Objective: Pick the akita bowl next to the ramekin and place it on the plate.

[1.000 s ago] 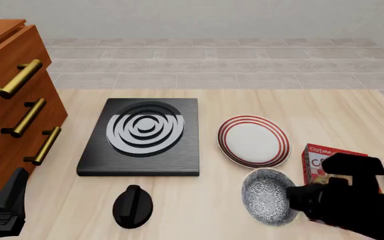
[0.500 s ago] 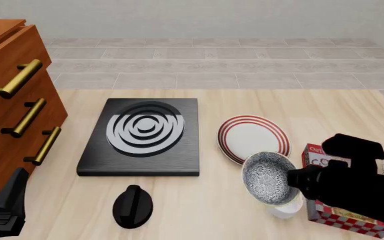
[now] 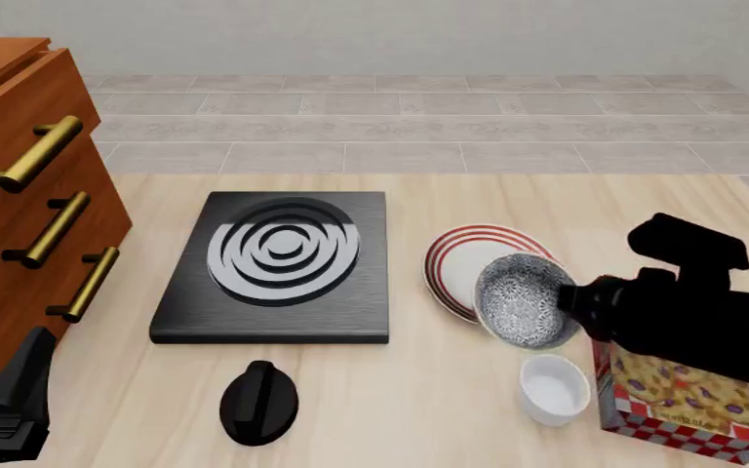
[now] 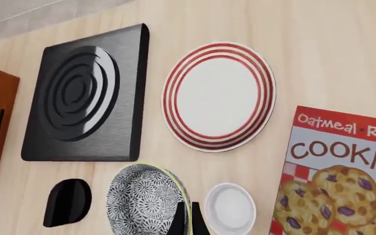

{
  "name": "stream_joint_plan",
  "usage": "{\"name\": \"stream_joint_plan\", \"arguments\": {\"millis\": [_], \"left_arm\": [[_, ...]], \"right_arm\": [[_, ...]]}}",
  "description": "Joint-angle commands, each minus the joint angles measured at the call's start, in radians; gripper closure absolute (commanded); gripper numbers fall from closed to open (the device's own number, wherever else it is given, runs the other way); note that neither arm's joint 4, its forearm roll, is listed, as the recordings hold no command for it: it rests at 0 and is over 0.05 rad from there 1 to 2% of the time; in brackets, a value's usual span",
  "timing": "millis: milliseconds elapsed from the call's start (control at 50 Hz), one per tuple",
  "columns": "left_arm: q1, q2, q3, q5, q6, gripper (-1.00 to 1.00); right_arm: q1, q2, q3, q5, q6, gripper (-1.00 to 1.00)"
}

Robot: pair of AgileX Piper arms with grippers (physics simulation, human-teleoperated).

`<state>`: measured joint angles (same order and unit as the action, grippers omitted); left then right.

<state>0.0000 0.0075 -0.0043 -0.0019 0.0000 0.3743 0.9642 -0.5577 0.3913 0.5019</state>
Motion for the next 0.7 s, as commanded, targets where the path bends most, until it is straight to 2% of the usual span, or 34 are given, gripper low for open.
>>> {"name": "stream_joint_plan", "arguments": {"millis": [20, 700], "left_arm": [[0.000, 0.000, 0.000, 0.000, 0.000, -1.00], [0.000, 0.000, 0.000, 0.000, 0.000, -1.00]], "right_arm": [[-0.027, 0.053, -0.041, -0.036, 0.004, 1.00], [-0.089, 0.268, -0.066, -0.219, -0.010, 1.00]]}}
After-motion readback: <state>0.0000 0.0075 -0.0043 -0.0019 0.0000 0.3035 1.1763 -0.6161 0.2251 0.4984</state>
